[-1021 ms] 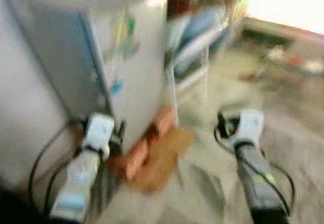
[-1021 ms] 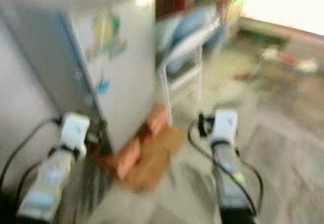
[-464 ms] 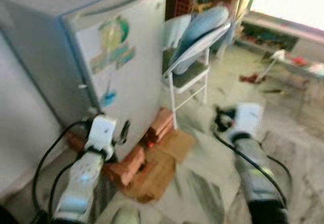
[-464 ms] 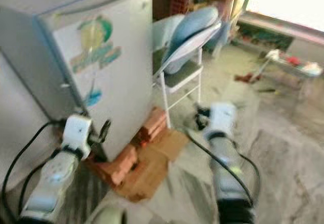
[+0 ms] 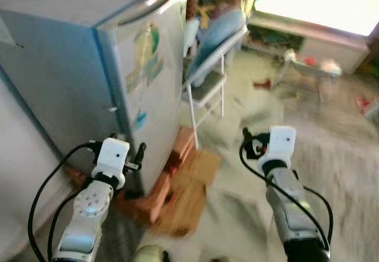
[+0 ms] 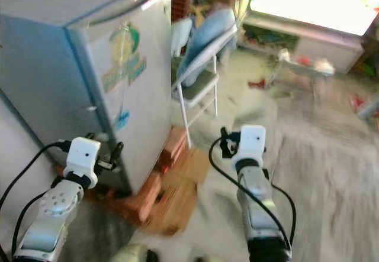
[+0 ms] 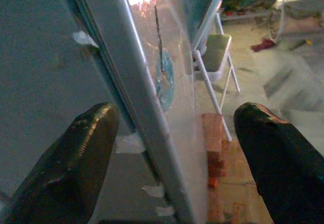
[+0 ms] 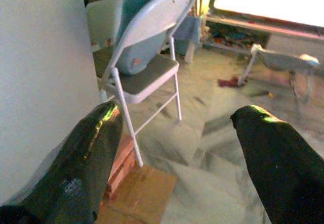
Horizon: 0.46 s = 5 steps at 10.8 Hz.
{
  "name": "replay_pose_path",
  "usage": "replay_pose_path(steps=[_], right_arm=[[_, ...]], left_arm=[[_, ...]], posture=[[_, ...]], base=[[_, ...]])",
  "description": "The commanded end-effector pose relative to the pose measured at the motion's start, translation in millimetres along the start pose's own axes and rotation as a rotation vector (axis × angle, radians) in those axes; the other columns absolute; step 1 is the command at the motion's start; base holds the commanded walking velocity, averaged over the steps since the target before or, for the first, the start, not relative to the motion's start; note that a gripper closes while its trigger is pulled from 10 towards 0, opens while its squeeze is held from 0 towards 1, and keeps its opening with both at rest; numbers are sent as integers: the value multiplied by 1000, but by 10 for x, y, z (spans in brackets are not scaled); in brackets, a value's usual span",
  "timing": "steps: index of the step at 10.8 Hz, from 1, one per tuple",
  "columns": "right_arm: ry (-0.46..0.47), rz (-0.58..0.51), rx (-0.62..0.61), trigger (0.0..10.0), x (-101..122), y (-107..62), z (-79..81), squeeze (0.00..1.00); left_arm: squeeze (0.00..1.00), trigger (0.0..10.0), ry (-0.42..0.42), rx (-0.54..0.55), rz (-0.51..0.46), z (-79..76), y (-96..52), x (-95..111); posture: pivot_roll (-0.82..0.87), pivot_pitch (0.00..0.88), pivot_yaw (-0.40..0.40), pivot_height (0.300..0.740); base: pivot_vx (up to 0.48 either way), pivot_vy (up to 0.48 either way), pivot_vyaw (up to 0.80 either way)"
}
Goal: Restocking fridge
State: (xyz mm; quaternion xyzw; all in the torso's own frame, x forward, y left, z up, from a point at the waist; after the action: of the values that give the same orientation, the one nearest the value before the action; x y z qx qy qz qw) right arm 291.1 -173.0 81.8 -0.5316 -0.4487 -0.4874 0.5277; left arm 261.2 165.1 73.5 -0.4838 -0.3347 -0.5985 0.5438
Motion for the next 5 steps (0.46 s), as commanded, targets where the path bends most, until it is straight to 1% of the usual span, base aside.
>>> replay_pose_path(steps=[1, 3, 4, 5], right_arm=[[-4, 1, -17, 10000, 13, -23, -70, 0], [-8, 5, -26, 10000, 4, -35, -83, 0], [-10, 1, -27, 10000, 18, -28, -77, 0], [-9, 4, -28, 10000, 6, -28, -77, 0]], left_arm=[[0, 10000, 7, -5, -40, -32, 11, 78], [0, 10000, -20, -32, -53, -38, 14, 103], [0, 10000, -39, -61, -67, -88, 15, 145], [0, 10000, -31, -79, -82, -111, 23, 177]], posture=[[94, 54, -35, 740], [90, 58, -35, 740], [91, 61, -32, 740], [94, 59, -35, 740]], base=[[0, 0, 0], [0, 0, 0], [0, 0, 0], [480, 0, 0]])
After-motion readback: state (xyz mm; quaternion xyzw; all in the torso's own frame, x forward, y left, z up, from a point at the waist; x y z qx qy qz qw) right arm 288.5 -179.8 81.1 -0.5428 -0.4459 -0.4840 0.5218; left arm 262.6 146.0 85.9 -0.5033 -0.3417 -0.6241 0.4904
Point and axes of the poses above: a point about 5 cm out from each wrist's last joint towards the gripper, its own y axis pointing out of the wrist towards the gripper, its own x axis along the axis of the wrist's last joint, z = x × y, the point moved 1 cm from there along y, pointing out of the wrist towards the gripper, and after that the axes turned 3 degrees about y, right-handed, at the moved point
